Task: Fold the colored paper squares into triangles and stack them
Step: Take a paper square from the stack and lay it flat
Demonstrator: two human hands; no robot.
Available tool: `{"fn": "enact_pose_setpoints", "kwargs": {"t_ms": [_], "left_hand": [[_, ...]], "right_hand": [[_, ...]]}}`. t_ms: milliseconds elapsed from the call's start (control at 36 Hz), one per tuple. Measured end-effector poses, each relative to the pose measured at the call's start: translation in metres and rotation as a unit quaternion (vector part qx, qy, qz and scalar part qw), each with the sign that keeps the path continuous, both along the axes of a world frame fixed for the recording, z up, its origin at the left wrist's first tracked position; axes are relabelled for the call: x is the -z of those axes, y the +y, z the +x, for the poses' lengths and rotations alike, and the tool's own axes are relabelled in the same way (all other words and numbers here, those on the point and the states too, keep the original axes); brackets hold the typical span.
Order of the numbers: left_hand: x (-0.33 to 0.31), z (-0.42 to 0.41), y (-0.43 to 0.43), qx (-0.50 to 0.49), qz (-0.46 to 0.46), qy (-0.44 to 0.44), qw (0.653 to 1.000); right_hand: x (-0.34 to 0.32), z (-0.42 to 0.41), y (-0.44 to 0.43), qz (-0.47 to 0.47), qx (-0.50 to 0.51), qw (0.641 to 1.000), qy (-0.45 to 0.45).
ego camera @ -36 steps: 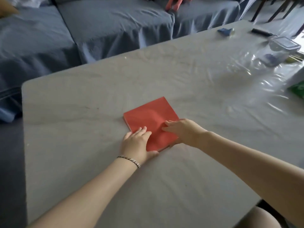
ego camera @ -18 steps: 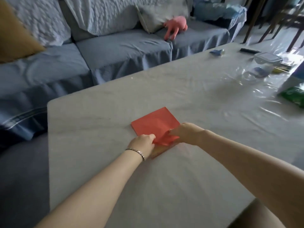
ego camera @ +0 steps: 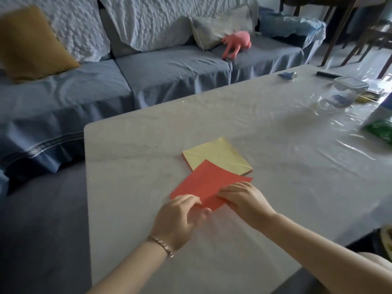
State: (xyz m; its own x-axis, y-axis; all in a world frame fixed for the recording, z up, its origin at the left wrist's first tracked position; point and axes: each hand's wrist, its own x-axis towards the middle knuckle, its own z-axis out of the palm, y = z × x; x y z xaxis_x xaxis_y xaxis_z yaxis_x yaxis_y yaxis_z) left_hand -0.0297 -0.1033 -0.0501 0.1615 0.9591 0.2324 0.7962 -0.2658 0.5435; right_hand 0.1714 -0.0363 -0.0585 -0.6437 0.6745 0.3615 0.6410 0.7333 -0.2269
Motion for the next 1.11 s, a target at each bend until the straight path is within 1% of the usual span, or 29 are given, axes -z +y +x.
{"fn": "enact_pose_setpoints", "kwargs": {"t_ms": [56,111,167,222,278,361,444,500,528,611,667,722,806,861,917,972,1028,1111], "left_hand": [[0.005,-0.004,-0.009,-0.058,-0.059,-0.046,0.995],[0.014,-0.010,-0.005,-0.122,-0.108,-0.044,0.986],[0.019,-0.010,0.004,-0.160,-0.155,-0.002,0.975],[0.020,-0.008,0.015,-0.176,-0.186,0.044,0.966],[0.018,-0.005,0.025,-0.192,-0.211,0.083,0.955],[0.016,-0.001,0.040,-0.203,-0.234,0.107,0.945],[0.013,0.005,0.052,-0.202,-0.248,0.083,0.944],[0.010,0.008,0.059,-0.209,-0.262,0.061,0.940],[0.010,0.009,0.063,-0.214,-0.263,0.040,0.940],[0.012,0.007,0.066,-0.211,-0.237,-0.016,0.948],[0.012,0.004,0.062,-0.204,-0.216,-0.040,0.954],[0.011,0.001,0.054,-0.192,-0.197,-0.085,0.958],[0.009,-0.005,0.036,-0.164,-0.181,-0.140,0.960],[0.007,-0.012,0.021,-0.146,-0.176,-0.179,0.957],[0.003,-0.016,0.007,-0.116,-0.184,-0.227,0.949],[-0.002,-0.018,-0.006,-0.103,-0.219,-0.261,0.934],[-0.006,-0.018,-0.016,-0.094,-0.255,-0.293,0.917],[-0.010,-0.020,-0.022,-0.075,-0.292,-0.308,0.902]], "right_hand": [[0.013,0.005,-0.012,-0.019,-0.009,1.000,0.003],[0.026,0.010,-0.019,-0.050,-0.024,0.998,-0.013],[0.035,0.012,-0.026,-0.079,-0.030,0.996,-0.029],[0.040,0.015,-0.029,-0.113,-0.038,0.992,-0.034],[0.038,0.016,-0.029,-0.178,-0.042,0.982,-0.042],[0.038,0.021,-0.026,-0.230,-0.058,0.970,-0.047],[0.040,0.024,-0.024,-0.228,-0.072,0.970,-0.038],[0.044,0.023,-0.024,-0.218,-0.075,0.973,-0.006],[0.045,0.024,-0.024,-0.227,-0.074,0.971,0.009],[0.033,0.023,-0.023,-0.278,-0.060,0.958,0.050],[0.027,0.022,-0.018,-0.274,-0.045,0.957,0.082],[0.018,0.019,-0.014,-0.263,-0.017,0.956,0.127],[0.000,0.013,-0.012,-0.271,0.022,0.944,0.188],[-0.009,0.011,-0.013,-0.265,0.039,0.940,0.210],[-0.015,0.009,-0.015,-0.247,0.057,0.946,0.200],[-0.018,0.007,-0.016,-0.248,0.077,0.946,0.191],[-0.022,0.005,-0.019,-0.271,0.098,0.938,0.190],[-0.025,-0.002,-0.024,-0.312,0.097,0.921,0.214]]}}
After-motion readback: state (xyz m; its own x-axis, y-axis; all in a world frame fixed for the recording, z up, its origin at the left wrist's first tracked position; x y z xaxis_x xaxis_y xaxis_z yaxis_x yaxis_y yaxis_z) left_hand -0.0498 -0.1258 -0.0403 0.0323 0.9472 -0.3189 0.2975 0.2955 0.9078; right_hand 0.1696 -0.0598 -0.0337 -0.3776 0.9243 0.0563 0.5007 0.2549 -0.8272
